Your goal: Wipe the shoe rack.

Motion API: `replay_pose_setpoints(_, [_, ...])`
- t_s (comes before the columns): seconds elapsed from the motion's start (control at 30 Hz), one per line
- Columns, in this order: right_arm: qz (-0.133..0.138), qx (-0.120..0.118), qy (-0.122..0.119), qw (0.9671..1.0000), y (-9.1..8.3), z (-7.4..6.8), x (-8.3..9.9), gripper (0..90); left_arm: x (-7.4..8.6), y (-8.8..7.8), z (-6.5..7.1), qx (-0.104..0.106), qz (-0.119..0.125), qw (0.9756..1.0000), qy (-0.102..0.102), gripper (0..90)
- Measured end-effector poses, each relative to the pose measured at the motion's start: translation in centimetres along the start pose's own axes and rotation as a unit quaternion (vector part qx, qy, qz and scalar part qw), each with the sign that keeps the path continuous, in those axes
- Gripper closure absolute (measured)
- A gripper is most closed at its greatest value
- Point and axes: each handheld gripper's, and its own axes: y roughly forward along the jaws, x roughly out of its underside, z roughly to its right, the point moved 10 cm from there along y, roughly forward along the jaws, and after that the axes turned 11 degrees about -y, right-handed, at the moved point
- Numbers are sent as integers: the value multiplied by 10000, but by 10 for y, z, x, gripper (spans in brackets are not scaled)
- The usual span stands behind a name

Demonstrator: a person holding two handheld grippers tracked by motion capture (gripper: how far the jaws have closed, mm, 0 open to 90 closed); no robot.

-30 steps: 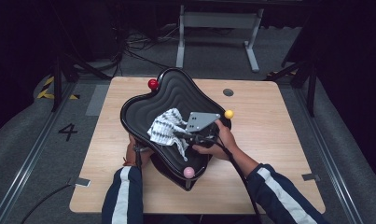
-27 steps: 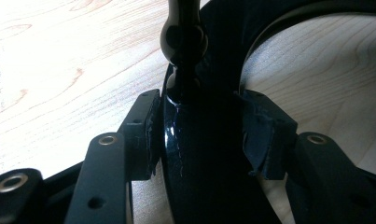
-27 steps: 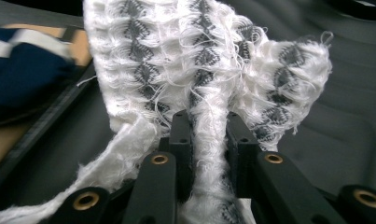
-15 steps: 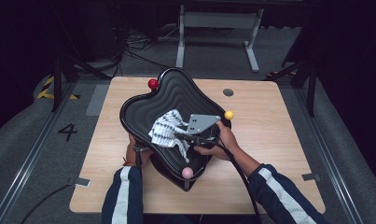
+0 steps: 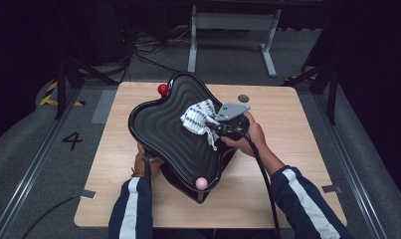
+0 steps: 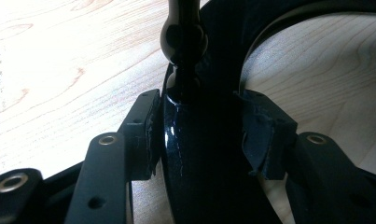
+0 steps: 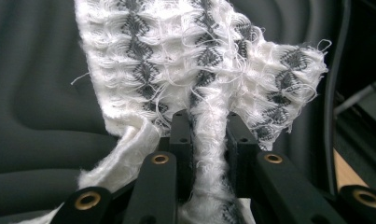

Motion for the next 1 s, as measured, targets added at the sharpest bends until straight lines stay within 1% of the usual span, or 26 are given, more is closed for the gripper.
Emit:
replay_pose_setpoints(0.03, [-70, 80, 45, 9999, 1, 6, 5, 767, 0, 0, 0, -1, 1, 10000, -1, 506])
replay_pose_setpoints(0.07, [-103, 190, 123, 9997, 1, 15, 12, 767, 0, 0, 0, -2, 5, 10000, -7, 505])
replay_pose_setpoints(0.1, [-103, 190, 123, 9997, 1, 15, 12, 767, 0, 0, 0, -1, 5, 10000, -7, 505])
replay_pose_setpoints(0.17, [-180, 284, 173, 9993, 1, 22, 17, 768, 0, 0, 0, 6, 0, 10000, -7, 505])
replay_pose_setpoints(0.2, [-184, 267, 314, 9990, 1, 27, 22, 766, 0, 0, 0, 11, -3, 10000, -8, 505])
replay_pose_setpoints(0.23, [-184, 267, 314, 9990, 1, 27, 22, 766, 0, 0, 0, 11, -4, 10000, -5, 505])
replay_pose_setpoints(0.27, [-199, 281, 365, 9987, 1, 30, 25, 766, 0, 0, 0, 12, -9, 10000, 0, 504])
replay_pose_setpoints(0.37, [-436, 517, 296, 9973, 1, 39, 34, 767, 0, 0, 0, 7, -4, 10000, -1, 504])
replay_pose_setpoints(0.5, [-386, 465, 453, 9971, 1, 42, 37, 768, 0, 0, 0, 5, 3, 10000, -6, 504])
replay_pose_setpoints(0.53, [-386, 470, 463, 9971, 1, 41, 36, 769, 0, 0, 0, 6, -1, 10000, 1, 504])
replay_pose_setpoints(0.63, [-423, 512, 350, 9972, 0, 38, 34, 772, 0, 0, 0, 9, -3, 10000, 0, 504])
replay_pose_setpoints(0.67, [-394, 476, 335, 9975, 0, 36, 32, 772, 0, 0, 0, 8, -6, 10000, 2, 504])
replay_pose_setpoints(0.73, [-243, 270, 339, 9988, -1, 27, 27, 770, 0, 0, 0, 4, -1, 10000, 1, 503])
replay_pose_setpoints(0.77, [-223, 235, 300, 9990, -1, 23, 25, 771, 0, 0, 0, 1, 1, 10000, 1, 504])
replay_pose_setpoints(0.83, [-237, 298, 123, 9992, -2, 17, 22, 771, 0, 0, 0, 1, 0, 10000, -1, 503])
replay_pose_setpoints(0.9, [-107, 87, 156, 9998, -3, 8, 16, 771, 0, 0, 0, 5, -4, 10000, 2, 504])
replay_pose_setpoints(0.93, [-25, 2, 121, 9999, -3, 3, 12, 770, 0, 0, 0, 5, -8, 10000, 8, 504])
replay_pose_setpoints(1.0, [49, -64, -9, 10000, -4, -6, 7, 770, 0, 0, 0, -8, 7, 10000, -2, 504])
